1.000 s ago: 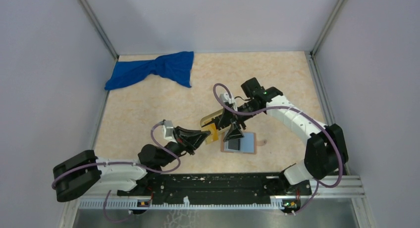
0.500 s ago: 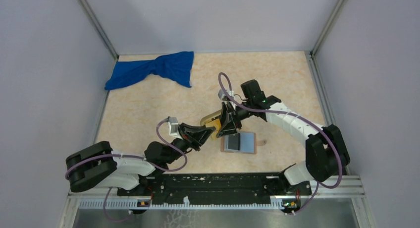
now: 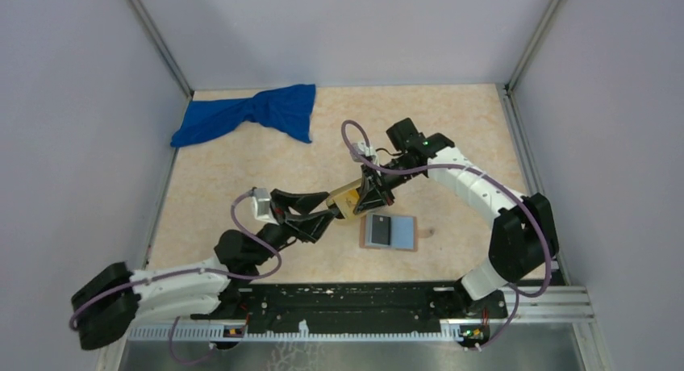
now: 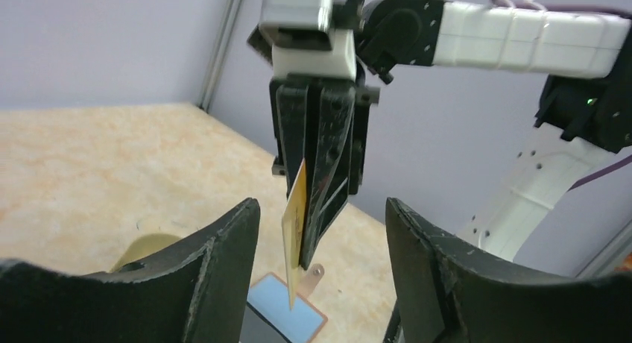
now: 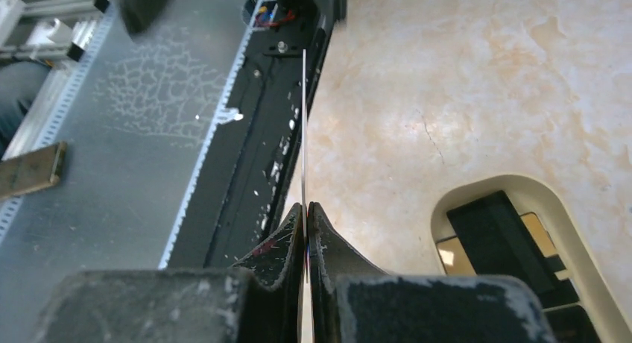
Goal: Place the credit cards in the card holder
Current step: Pick up the credit card from the storage box.
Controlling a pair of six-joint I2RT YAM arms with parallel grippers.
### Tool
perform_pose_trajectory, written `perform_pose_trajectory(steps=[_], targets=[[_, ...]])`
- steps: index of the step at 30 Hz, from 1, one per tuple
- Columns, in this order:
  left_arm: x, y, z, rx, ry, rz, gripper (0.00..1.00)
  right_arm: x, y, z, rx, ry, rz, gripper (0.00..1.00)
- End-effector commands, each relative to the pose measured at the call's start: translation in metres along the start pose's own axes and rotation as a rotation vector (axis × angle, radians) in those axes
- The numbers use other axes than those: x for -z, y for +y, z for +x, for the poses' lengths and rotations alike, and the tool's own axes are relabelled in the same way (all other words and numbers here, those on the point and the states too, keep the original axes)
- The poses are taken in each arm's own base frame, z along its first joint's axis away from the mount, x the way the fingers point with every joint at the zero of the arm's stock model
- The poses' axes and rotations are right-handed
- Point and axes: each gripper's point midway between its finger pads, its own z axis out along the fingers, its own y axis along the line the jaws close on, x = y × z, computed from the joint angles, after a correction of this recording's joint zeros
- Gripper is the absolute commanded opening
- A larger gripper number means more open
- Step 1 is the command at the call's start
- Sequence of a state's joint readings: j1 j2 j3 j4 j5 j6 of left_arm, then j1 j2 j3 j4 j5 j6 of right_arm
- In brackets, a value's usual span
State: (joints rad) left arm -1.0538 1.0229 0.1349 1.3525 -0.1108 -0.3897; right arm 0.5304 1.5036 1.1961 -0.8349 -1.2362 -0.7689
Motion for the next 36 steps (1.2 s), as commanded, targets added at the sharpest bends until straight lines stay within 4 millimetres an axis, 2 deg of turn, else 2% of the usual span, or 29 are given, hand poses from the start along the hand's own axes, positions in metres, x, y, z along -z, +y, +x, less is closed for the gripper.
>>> perform_pose_trajectory(steps=[1, 4, 11, 18, 26, 32, 33, 36], targets=[[0.014, 0.003, 0.02, -0.105, 0.286, 0.002, 0.76, 0.002, 0.013, 0.019, 0.083, 0.155, -0.056, 0.0], [0.029, -0.007, 0.018, -0.165, 0.362, 0.075, 0.91, -0.005, 0.016, 0.028, 0.103, 0.219, -0.079, 0.0], [0.031, -0.006, 0.034, -0.192, 0.526, 0.085, 0.86, -0.012, 0.02, 0.03, 0.111, 0.242, -0.102, 0.0], [0.023, -0.01, 0.049, -0.179, 0.599, 0.135, 0.7, -0.012, 0.019, 0.033, 0.103, 0.251, -0.104, 0.0], [0.015, -0.01, 0.052, -0.147, 0.609, 0.155, 0.54, -0.012, 0.018, 0.035, 0.109, 0.261, -0.1, 0.0], [0.01, -0.01, 0.059, -0.114, 0.632, 0.178, 0.39, -0.011, 0.018, 0.035, 0.115, 0.262, -0.096, 0.0], [0.01, -0.01, 0.061, -0.109, 0.637, 0.181, 0.36, -0.011, 0.018, 0.035, 0.116, 0.263, -0.096, 0.0], [0.007, -0.007, 0.063, -0.095, 0.64, 0.178, 0.1, -0.011, 0.015, 0.038, 0.115, 0.274, -0.084, 0.0]])
